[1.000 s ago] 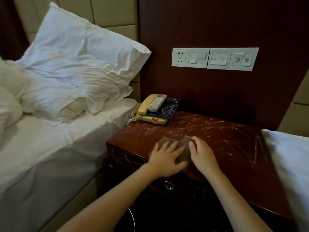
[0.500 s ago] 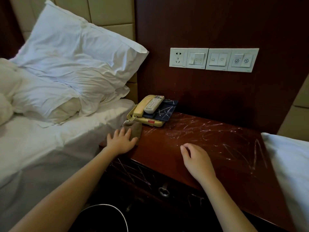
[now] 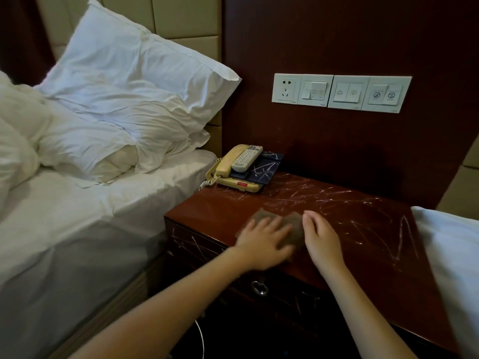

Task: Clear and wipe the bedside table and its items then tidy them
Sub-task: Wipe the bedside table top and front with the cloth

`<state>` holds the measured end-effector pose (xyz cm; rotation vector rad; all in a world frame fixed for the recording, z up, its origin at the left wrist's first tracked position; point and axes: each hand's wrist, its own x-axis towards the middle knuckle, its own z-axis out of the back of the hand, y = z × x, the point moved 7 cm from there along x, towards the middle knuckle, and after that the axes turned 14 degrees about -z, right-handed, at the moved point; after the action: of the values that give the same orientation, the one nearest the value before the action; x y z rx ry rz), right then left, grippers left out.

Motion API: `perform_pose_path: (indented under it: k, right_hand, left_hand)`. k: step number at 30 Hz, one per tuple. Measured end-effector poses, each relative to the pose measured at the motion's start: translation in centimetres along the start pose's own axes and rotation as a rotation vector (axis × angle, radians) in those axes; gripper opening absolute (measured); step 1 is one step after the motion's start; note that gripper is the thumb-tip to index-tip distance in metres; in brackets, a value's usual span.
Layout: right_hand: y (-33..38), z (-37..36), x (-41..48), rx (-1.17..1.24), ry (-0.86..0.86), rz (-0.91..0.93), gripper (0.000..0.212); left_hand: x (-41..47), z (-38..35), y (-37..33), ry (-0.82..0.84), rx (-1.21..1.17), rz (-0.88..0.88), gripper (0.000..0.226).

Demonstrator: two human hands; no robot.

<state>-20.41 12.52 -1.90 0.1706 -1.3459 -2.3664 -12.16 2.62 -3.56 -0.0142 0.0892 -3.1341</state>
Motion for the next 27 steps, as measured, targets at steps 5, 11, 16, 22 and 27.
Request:
perform_pose_path:
  k: [5, 11, 16, 22, 27]
  right_hand:
    - [-0.2, -0.3, 0.1, -0.015, 0.003, 0.013, 0.043]
    - [-0.2, -0.7, -0.1, -0.091, 0.019, 0.019, 0.042]
    - [0.1, -0.8, 0.0, -0.112, 0.004, 0.031, 0.040]
    - [0.3, -0.6, -0.2, -0.132, -0.017, 0.058, 0.038]
    - [0.1, -0.4, -0.3, -0.129, -0.020, 0.057, 0.037]
  left_hand:
    - [-7.0, 0.9, 12.8, -0.032, 0.016, 0.350, 0.062]
    - [-11.5, 0.2, 18.8, -0.188, -0.188, 0.554, 0.059]
    - [-9.8, -1.1, 11.1, -0.310, -0.186, 0.540, 0.060]
    - [-8.6, -2.8, 2.9, -0.274, 0.019, 0.227, 0.074]
    - [-10.3, -0.9, 8.2, -0.198, 0.308, 0.033, 0.069]
